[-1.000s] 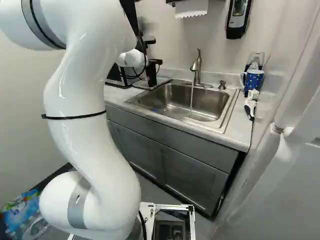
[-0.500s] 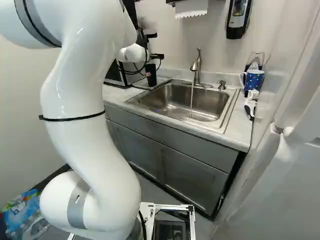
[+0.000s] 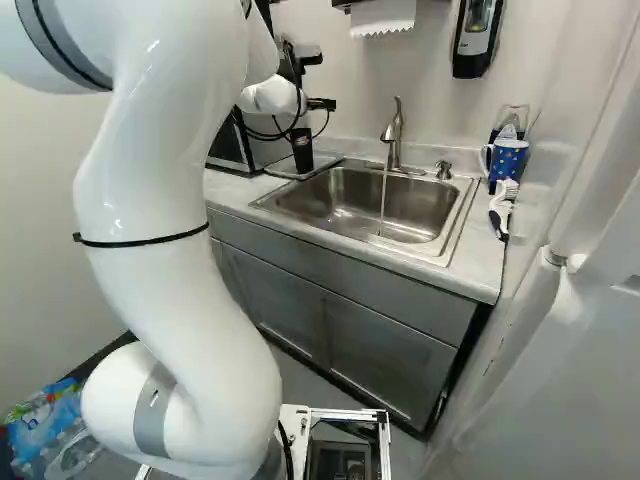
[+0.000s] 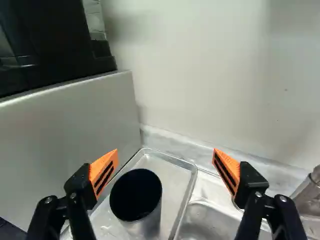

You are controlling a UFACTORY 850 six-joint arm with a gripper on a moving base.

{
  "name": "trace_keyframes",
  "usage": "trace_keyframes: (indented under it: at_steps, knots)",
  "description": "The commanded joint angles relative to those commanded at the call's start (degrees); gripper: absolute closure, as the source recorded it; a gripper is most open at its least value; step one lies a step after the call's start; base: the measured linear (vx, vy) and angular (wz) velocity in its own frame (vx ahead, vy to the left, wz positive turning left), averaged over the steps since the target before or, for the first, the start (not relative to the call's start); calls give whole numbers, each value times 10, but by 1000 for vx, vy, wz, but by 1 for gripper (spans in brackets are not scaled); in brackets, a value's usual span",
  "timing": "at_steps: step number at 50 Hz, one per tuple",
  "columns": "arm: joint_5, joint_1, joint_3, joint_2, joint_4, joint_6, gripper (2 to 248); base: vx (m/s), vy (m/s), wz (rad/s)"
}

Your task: Rinse the cup and place it in the tray

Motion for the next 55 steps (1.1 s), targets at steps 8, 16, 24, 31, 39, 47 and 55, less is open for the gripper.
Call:
trace_keyframes:
  at_steps: [8,16,24,31,39,47,55]
  knots:
    - [-14,-8,-1,7,0,0,3,0,0,0]
    - [-29,-17,-2,15,0,0,3,0,0,0]
    - [-43,-26,-3,22,0,0,3,0,0,0]
    - [-56,-33,-5,28,0,0,3,0,0,0]
    - [-68,-42,-9,33,0,0,3,0,0,0]
    - [-80,-51,-12,38,0,0,3,0,0,0]
    - [-91,-61,-17,43,0,0,3,0,0,0]
